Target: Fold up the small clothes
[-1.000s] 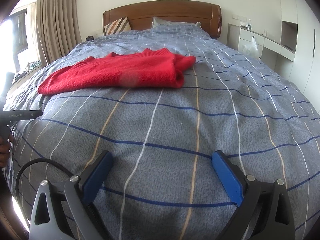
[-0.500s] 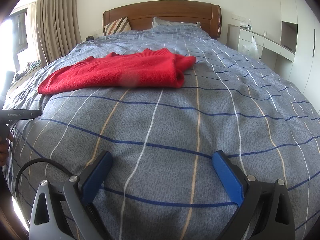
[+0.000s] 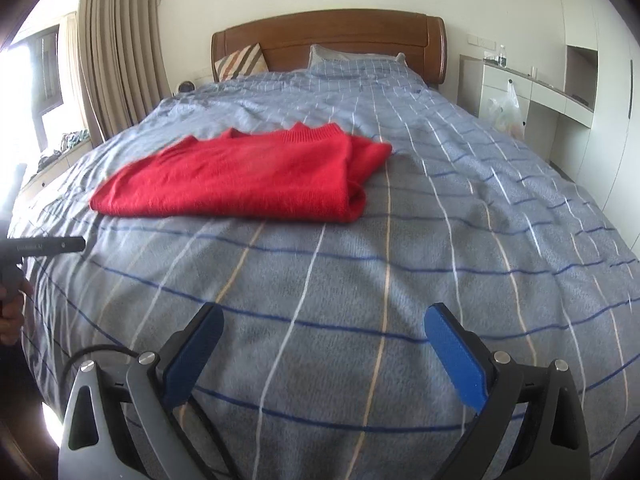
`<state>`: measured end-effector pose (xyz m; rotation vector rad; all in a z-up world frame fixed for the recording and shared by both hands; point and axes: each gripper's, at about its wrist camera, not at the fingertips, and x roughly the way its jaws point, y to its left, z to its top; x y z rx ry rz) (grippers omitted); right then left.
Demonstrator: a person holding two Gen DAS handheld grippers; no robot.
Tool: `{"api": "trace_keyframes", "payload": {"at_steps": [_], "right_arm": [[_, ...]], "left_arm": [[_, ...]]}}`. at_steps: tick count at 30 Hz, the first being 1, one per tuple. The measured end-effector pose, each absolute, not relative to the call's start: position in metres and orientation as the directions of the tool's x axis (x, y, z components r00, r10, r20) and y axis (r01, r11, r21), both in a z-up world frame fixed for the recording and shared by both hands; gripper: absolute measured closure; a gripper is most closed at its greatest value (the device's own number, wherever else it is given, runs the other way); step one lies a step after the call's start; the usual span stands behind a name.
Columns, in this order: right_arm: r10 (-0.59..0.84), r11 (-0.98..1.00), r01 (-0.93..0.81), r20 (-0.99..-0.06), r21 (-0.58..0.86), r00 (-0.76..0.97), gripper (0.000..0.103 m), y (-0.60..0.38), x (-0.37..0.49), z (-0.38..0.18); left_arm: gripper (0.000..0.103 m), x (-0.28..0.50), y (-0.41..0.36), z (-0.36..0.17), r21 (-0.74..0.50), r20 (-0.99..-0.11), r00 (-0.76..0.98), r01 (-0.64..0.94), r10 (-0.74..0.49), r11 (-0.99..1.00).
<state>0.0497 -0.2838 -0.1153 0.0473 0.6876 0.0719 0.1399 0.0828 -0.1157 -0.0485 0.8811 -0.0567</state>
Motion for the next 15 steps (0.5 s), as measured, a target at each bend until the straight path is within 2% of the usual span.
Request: {"api": "trace_keyframes", "payload": {"at_steps": [3,6,10,12,14,15], "right_arm": [[0.161,0.986,-0.091,-0.637,0.142,0.754,0.003,-0.297,0.08,-0.09],[0.269,0.951,-0.082,-0.668,0.298,0.693,0.005,-0.318,0.132,-0.083],[0.363,0.884,0.021,-0.715,0.467,0.597,0.027,-0.345,0.207,-0.103],[0.405,0.85,0.06,-0.722,0.523,0.56,0.029,-0.349,0.234,-0.119],[0.434,0.815,0.117,-0.732,0.567,0.525,0.037,-0.35,0.253,-0.136],[0.431,0.809,0.139,-0.737,0.572,0.521,0.054,-0.349,0.258,-0.142]], "left_arm": [[0.001,0.129,0.083,-0.101,-0.085,-0.727,0.682,0.024,-0.078,0.996],[0.001,0.121,0.083,-0.09,-0.11,-0.697,0.711,0.026,-0.096,0.994],[0.001,0.11,0.089,-0.077,-0.139,-0.678,0.725,0.041,-0.125,0.989],[0.001,0.104,0.096,-0.072,-0.134,-0.672,0.73,0.046,-0.124,0.99],[0.001,0.101,0.104,-0.067,-0.119,-0.671,0.733,0.041,-0.11,0.992],[0.001,0.1,0.11,-0.065,-0.116,-0.672,0.733,0.035,-0.104,0.993]]}}
